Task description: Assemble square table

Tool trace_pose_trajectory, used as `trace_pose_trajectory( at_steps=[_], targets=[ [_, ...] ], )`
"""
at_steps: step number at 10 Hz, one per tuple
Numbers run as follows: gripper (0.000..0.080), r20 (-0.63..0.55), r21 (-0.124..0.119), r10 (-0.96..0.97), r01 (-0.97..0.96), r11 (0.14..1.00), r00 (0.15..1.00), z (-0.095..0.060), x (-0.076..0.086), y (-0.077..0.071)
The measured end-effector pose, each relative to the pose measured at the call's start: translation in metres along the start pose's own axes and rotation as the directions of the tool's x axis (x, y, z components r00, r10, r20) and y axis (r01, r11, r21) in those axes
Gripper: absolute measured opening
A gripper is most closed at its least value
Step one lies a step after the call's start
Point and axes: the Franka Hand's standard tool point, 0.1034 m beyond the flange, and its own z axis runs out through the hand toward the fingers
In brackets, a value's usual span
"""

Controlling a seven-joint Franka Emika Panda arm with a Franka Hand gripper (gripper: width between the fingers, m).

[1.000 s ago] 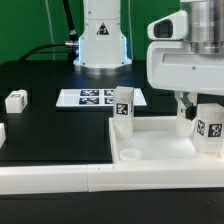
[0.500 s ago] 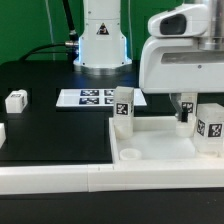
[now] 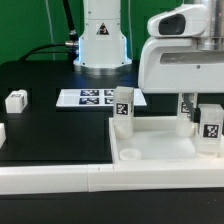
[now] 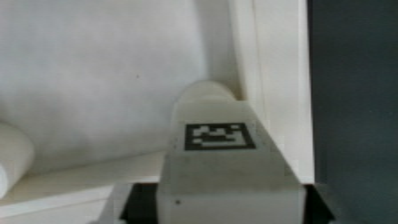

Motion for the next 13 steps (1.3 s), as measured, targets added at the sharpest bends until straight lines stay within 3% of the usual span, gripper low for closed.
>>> trace_pose_trajectory(
  at_steps=[2, 4, 6, 7, 9, 11, 12, 13],
  targets=[
    [0.0288, 0.003, 0.003, 0.175, -0.175, 0.985, 0.985, 0.0, 0.0, 0.001],
    [0.0288, 0.037, 0.023, 0.45, -0.451, 0.892, 0.892, -0.001, 0.002, 0.004],
    [0.0288, 0.084, 0.035, 0.693, -0.697, 0.716, 0.716, 0.0, 0.003, 0.008],
    [0.0288, 0.109, 0.032, 0.798, -0.804, 0.593, 0.593, 0.0, 0.003, 0.009],
    [0.029, 0.124, 0.015, 0.896, -0.904, 0.427, 0.425, 0.0, 0.004, 0.011],
    [0.029, 0.124, 0.002, 0.93, -0.937, 0.35, 0.347, 0.0, 0.002, 0.008],
    [0.0366, 0.124, 0.004, 0.925, -0.932, 0.361, 0.359, 0.0, 0.002, 0.008],
    [0.0503, 0.124, 0.003, 0.924, -0.931, 0.364, 0.362, 0.0, 0.002, 0.008]
  ],
)
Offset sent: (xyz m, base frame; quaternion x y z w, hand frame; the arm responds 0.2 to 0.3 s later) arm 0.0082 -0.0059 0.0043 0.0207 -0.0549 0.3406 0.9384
